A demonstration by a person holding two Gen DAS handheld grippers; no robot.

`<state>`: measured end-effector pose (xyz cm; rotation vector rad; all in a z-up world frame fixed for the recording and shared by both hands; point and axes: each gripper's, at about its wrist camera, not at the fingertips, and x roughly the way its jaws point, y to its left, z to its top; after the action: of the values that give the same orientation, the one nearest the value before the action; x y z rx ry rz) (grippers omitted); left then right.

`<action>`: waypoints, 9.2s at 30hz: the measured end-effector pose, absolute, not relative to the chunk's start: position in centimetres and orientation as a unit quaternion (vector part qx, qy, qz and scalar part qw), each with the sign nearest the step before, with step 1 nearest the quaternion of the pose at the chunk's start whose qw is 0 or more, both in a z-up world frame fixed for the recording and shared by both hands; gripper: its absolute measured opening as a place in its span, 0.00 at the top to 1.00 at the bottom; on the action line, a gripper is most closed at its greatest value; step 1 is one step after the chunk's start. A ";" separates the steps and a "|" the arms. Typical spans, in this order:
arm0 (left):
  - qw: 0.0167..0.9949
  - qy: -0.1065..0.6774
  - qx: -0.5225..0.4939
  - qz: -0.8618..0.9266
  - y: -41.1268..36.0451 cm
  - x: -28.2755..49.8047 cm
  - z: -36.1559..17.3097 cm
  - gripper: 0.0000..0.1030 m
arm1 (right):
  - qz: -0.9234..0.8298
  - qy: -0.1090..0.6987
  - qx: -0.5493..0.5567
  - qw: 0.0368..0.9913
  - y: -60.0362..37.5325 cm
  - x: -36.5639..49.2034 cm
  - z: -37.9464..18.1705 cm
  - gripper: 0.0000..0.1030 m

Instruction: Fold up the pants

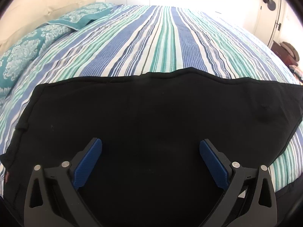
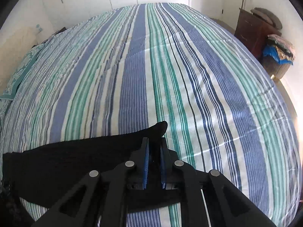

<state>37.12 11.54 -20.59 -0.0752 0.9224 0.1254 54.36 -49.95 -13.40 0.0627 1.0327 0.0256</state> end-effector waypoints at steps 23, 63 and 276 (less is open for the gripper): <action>0.871 0.481 -0.087 -0.054 4.0 16.7 -14.8 0.01 | -0.077 0.395 0.029 0.915 -39.7 7.2 -6.9 0.14; 0.886 0.461 -0.043 -0.024 4.3 15.8 -15.8 0.01 | 0.116 0.372 0.379 0.839 -38.1 10.1 -16.6 0.09; 0.867 0.497 0.018 0.001 2.4 17.4 -20.7 0.01 | -0.152 0.463 0.214 0.846 -50.8 15.5 -20.8 0.00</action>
<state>17.38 2.36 -20.71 0.0385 1.0414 0.0021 15.50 -50.81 -20.82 0.4514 0.9770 -0.3203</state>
